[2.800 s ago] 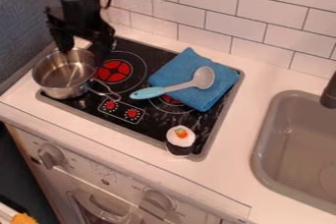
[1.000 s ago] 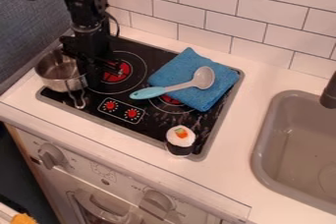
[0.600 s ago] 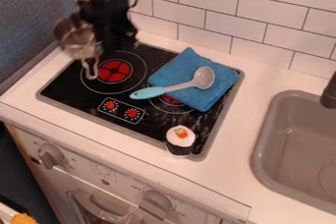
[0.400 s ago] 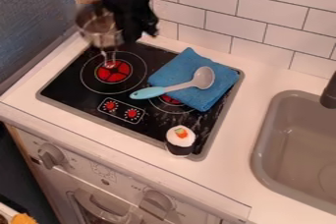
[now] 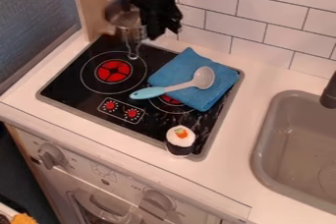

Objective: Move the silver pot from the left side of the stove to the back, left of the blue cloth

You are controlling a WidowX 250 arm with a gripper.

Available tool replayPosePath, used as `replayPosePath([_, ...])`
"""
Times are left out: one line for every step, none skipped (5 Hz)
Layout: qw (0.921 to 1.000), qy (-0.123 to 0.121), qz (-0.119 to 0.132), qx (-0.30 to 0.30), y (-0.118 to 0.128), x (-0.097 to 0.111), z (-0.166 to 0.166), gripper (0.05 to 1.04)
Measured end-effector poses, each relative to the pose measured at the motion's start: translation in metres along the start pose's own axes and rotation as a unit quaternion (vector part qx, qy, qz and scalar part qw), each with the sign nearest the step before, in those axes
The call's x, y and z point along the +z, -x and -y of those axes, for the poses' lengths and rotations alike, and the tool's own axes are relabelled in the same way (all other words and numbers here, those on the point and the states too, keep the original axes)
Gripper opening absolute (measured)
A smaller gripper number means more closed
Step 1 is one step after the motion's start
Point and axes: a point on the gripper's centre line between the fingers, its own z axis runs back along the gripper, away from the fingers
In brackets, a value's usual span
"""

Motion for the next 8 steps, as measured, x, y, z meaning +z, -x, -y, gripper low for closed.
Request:
replayPosePath([0.9998,0.008,-0.015,-0.012,0.003,-0.020,0.005,0.079])
replayPosePath([0.9992,0.011,-0.028,-0.025,0.003,-0.035,0.009,0.079])
replayPosePath([0.9993,0.006,-0.025,-0.026,0.003,-0.036,0.008,0.079])
replayPosePath([0.9988,0.019,-0.033,-0.030,0.009,-0.046,0.015,0.114])
replayPosePath([0.9986,0.026,-0.035,-0.029,0.010,-0.047,0.018,0.299])
replayPosePath([0.9987,0.019,-0.039,-0.028,0.012,-0.048,0.017,0.582])
replayPosePath([0.9985,0.022,-0.040,-0.030,0.016,-0.046,0.019,0.881])
replayPosePath([0.9984,0.021,-0.038,-0.036,0.016,-0.043,0.018,1.004])
